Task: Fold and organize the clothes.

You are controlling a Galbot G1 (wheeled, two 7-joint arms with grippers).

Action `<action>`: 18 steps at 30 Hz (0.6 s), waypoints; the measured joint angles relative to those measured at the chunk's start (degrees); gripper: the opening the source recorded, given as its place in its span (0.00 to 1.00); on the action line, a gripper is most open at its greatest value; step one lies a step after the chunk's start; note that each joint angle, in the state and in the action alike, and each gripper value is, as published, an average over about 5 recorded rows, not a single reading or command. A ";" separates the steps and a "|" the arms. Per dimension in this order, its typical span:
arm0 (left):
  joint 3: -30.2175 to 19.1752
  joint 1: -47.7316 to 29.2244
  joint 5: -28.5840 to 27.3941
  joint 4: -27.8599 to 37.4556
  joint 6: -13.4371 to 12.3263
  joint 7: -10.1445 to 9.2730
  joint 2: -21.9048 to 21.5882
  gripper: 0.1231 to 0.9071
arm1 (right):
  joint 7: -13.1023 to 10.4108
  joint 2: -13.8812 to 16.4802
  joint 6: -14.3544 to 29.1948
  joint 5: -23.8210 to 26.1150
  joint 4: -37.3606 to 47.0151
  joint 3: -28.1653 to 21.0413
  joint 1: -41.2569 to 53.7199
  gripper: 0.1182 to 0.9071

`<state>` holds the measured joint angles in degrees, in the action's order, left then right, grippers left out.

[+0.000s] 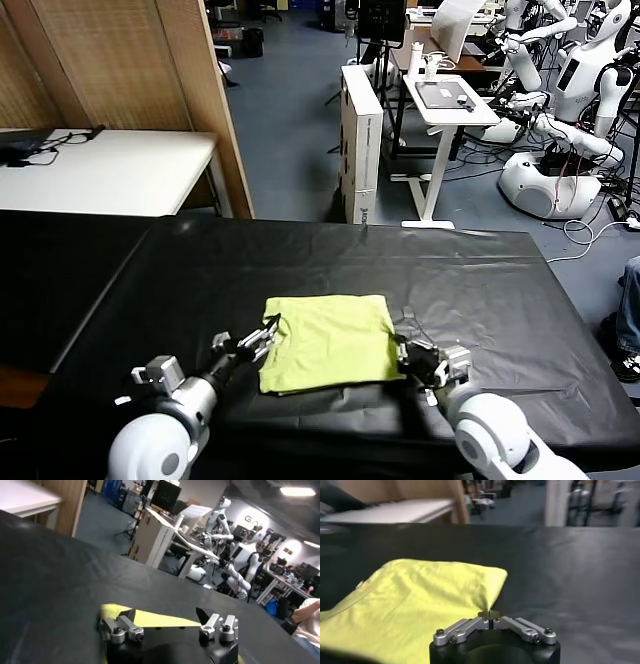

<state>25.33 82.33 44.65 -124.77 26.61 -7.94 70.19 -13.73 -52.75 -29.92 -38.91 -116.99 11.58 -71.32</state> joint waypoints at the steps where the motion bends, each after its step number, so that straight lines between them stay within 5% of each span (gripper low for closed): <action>1: 0.00 -0.05 -0.07 0.08 -0.26 -0.02 -0.02 1.00 | 0.24 0.30 -0.19 -0.03 -0.13 0.46 -0.07 0.03; 5: 0.03 -0.21 -0.98 0.21 -1.59 0.43 -0.60 1.00 | 1.13 1.41 -0.42 -0.19 -0.95 1.96 -0.26 0.11; 14: -0.53 1.44 -6.02 0.42 -10.27 0.90 -3.68 1.00 | 2.68 2.69 2.47 -0.09 -3.17 6.15 -2.89 0.81; 18: -0.01 2.81 -7.09 0.21 -12.44 -0.54 -5.00 1.00 | 3.00 2.00 5.81 0.98 -3.91 8.35 -4.82 0.97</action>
<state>25.32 85.13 37.56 -124.56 14.17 -8.49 65.19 -10.73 -50.74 -24.11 -37.93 -120.89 19.93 -76.13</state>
